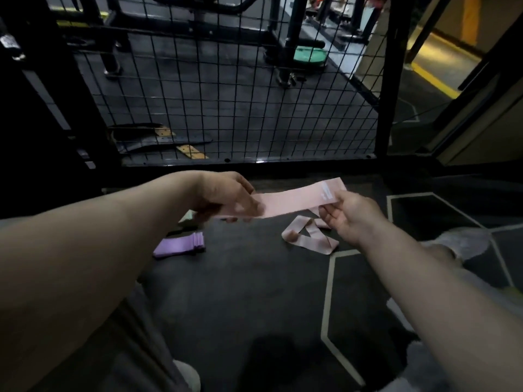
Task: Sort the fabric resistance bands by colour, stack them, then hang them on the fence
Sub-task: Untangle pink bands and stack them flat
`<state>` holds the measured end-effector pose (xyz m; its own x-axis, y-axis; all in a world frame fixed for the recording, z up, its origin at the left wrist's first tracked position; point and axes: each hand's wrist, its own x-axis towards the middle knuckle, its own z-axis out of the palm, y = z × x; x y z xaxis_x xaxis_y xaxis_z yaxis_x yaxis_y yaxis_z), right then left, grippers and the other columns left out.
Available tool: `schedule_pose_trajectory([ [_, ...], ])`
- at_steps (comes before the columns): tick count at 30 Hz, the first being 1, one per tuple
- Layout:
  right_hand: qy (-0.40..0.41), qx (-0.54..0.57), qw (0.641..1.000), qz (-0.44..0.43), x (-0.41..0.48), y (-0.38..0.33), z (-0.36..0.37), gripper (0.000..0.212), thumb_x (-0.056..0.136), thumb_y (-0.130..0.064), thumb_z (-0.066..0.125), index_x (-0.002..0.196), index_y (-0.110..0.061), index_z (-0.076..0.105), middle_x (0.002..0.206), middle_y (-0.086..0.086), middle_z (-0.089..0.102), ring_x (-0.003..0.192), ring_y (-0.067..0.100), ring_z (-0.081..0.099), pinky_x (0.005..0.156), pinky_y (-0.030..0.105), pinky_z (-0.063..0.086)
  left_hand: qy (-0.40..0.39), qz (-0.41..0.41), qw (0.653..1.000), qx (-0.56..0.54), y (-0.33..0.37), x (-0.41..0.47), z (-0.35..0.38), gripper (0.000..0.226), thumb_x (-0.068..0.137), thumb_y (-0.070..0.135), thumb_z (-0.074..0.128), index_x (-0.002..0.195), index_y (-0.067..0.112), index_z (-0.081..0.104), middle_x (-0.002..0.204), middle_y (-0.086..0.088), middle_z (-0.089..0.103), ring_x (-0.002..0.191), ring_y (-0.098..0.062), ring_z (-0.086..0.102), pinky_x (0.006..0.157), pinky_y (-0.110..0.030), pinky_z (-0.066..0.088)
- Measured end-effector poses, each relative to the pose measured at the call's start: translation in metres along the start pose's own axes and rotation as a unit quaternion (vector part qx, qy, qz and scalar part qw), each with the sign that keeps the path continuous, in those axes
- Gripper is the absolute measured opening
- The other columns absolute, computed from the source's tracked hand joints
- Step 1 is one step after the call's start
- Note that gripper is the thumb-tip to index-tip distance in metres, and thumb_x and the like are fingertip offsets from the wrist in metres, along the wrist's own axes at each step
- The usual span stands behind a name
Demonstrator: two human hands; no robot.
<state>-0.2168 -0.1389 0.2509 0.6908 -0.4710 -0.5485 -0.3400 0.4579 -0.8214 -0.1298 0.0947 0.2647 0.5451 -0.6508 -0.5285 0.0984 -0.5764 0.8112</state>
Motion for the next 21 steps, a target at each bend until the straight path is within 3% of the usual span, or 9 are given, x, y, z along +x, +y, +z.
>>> schedule_pose_trajectory([
  [2,0.01,0.0,1.0,0.024,0.018,0.015,-0.004,0.024,0.1,-0.006,0.044,0.121,-0.006,0.056,0.098,0.013,0.067,0.081,0.02,0.065,0.058,0.027,0.052,0.008,-0.042,0.999,0.019,-0.013,0.005,-0.002,0.018,0.088,0.018,0.073,0.081,0.005,0.064,0.058,-0.003,0.063,0.043,-0.015,0.051,0.043,-0.025,0.043],
  [6,-0.004,-0.052,0.994,0.094,0.055,0.065,-0.001,0.027,0.102,-0.009,0.041,0.128,-0.011,0.051,0.103,0.013,0.066,0.084,0.021,0.065,0.053,0.024,0.053,0.058,-0.15,0.987,0.002,-0.057,0.026,-0.013,0.018,0.081,0.01,0.079,0.085,0.001,0.065,0.067,-0.014,0.064,0.046,-0.022,0.056,0.043,-0.027,0.05],
  [9,0.005,-0.081,0.984,0.156,0.078,0.109,0.0,0.019,0.104,-0.009,0.036,0.111,-0.016,0.053,0.09,0.006,0.064,0.076,0.017,0.062,0.06,0.026,0.047,0.118,-0.213,0.969,-0.038,-0.097,0.052,-0.015,0.024,0.076,0.013,0.084,0.088,0.001,0.067,0.069,-0.018,0.062,0.052,-0.028,0.06,0.051,-0.033,0.054],
  [11,0.023,-0.089,0.976,0.196,0.094,0.137,-0.006,0.021,0.104,-0.008,0.034,0.1,-0.015,0.053,0.083,0.005,0.059,0.07,0.014,0.057,0.061,0.026,0.045,0.085,-0.269,0.959,-0.006,-0.124,0.068,-0.005,0.027,0.077,0.023,0.084,0.092,0.007,0.068,0.069,-0.014,0.062,0.051,-0.024,0.06,0.056,-0.027,0.05],
  [13,0.053,-0.114,0.966,0.227,0.109,0.164,-0.017,0.023,0.103,-0.008,0.035,0.093,-0.015,0.054,0.08,0.004,0.06,0.068,0.013,0.057,0.06,0.026,0.045,0.06,-0.308,0.949,0.028,-0.151,0.083,0.01,0.029,0.078,0.029,0.083,0.093,0.009,0.066,0.061,-0.009,0.061,0.045,-0.019,0.055,0.049,-0.021,0.038],
  [16,0.086,-0.146,0.948,0.27,0.124,0.196,-0.034,0.016,0.103,-0.011,0.039,0.108,-0.015,0.054,0.082,0.005,0.061,0.069,0.013,0.06,0.057,0.027,0.045,0.071,-0.333,0.94,0.035,-0.186,0.097,0.033,0.026,0.083,0.02,0.079,0.1,0.005,0.066,0.067,-0.009,0.062,0.054,-0.02,0.055,0.047,-0.023,0.04],
  [18,0.106,-0.161,0.939,0.285,0.137,0.212,-0.042,0.022,0.103,-0.012,0.04,0.118,-0.016,0.055,0.086,0.005,0.064,0.071,0.014,0.063,0.056,0.029,0.046,0.082,-0.345,0.935,0.022,-0.205,0.109,0.047,0.022,0.085,0.007,0.073,0.105,0.001,0.065,0.076,-0.011,0.063,0.067,-0.024,0.059,0.055,-0.028,0.046],
  [21,0.121,-0.187,0.933,0.284,0.153,0.226,-0.046,0.027,0.101,-0.014,0.044,0.126,-0.019,0.055,0.101,0.007,0.068,0.075,0.014,0.066,0.054,0.028,0.048,0.157,-0.354,0.922,-0.036,-0.226,0.125,0.056,0.013,0.083,0.001,0.069,0.092,0.006,0.063,0.086,-0.013,0.064,0.076,-0.026,0.06,0.068,-0.034,0.052],
])
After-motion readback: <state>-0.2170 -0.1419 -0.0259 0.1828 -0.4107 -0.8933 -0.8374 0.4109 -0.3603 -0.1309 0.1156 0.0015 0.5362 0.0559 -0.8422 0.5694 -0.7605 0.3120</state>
